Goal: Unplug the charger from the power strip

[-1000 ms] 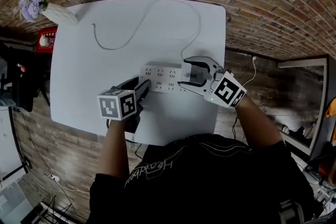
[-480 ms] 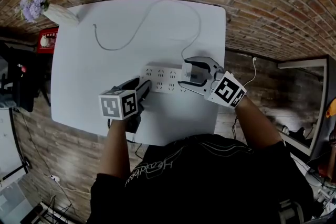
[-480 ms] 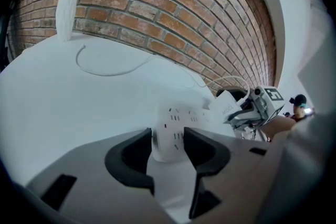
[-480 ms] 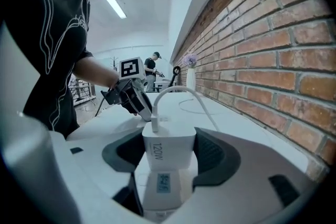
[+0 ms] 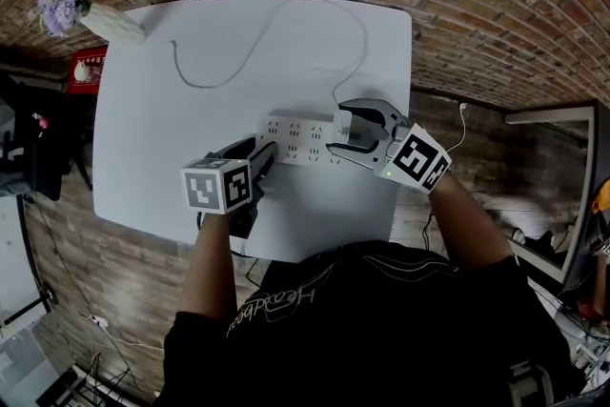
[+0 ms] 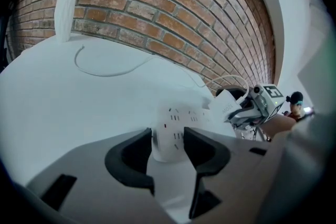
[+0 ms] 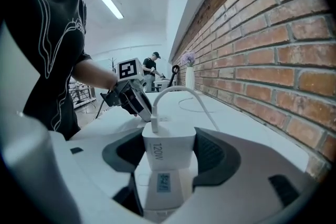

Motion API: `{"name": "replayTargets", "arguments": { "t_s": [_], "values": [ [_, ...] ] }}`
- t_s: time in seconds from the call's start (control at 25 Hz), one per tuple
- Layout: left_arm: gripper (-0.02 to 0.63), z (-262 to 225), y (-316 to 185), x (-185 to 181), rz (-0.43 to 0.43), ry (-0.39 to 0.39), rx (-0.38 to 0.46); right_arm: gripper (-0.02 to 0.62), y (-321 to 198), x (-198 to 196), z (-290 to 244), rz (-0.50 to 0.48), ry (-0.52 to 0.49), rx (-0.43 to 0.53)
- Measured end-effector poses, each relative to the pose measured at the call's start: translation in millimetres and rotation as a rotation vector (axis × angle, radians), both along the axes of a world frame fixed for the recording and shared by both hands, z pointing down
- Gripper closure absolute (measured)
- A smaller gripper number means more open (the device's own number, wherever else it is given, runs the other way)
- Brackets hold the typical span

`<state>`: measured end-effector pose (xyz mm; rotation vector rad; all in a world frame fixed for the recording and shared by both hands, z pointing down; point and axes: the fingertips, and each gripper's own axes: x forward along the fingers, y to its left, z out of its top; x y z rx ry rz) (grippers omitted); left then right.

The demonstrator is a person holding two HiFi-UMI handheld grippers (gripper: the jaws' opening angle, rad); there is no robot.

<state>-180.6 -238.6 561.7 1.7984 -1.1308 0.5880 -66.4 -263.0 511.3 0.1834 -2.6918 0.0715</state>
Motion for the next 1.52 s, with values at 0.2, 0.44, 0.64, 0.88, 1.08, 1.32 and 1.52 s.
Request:
{"name": "replayTargets", "arguments": {
  "t_s": [0.2,0.44,0.64,0.88,1.08,1.32,1.52],
  "values": [
    [0.414,-0.6,-0.2,0.7,0.004,0.005,-0.001,0.351,4.4,-1.4,-2.8,-0.025,0.046,0.091],
    [0.414,-0.2,-0.3,0.2,0.011,0.009,-0.002,0.35,0.1,0.7,0.3,0.012,0.028,-0.011],
    [0.414,-0.3,-1.0,1.8,0.016,0.012,-0.007,0.351,4.5,-0.5,-2.9,-0.017,0.066,0.081],
    [0.414,0.8,-1.0,1.2,0.021,0.007,-0.006,0.35,-0.3,1.8,0.3,0.022,0.025,-0.034],
    [0.414,0.7,-1.3,1.4,0.019,0.011,-0.006,0.351,3.6,0.2,-1.3,-0.015,0.076,0.057],
    [0.414,0.4,-1.0,1.6,0.021,0.008,-0.005,0.35,-0.2,1.9,-0.9,0.021,0.048,-0.036],
    [0.414,0.1,-1.3,1.8,0.018,0.006,-0.008,0.35,5.1,-0.2,-3.3,-0.017,0.103,0.075]
  ]
}}
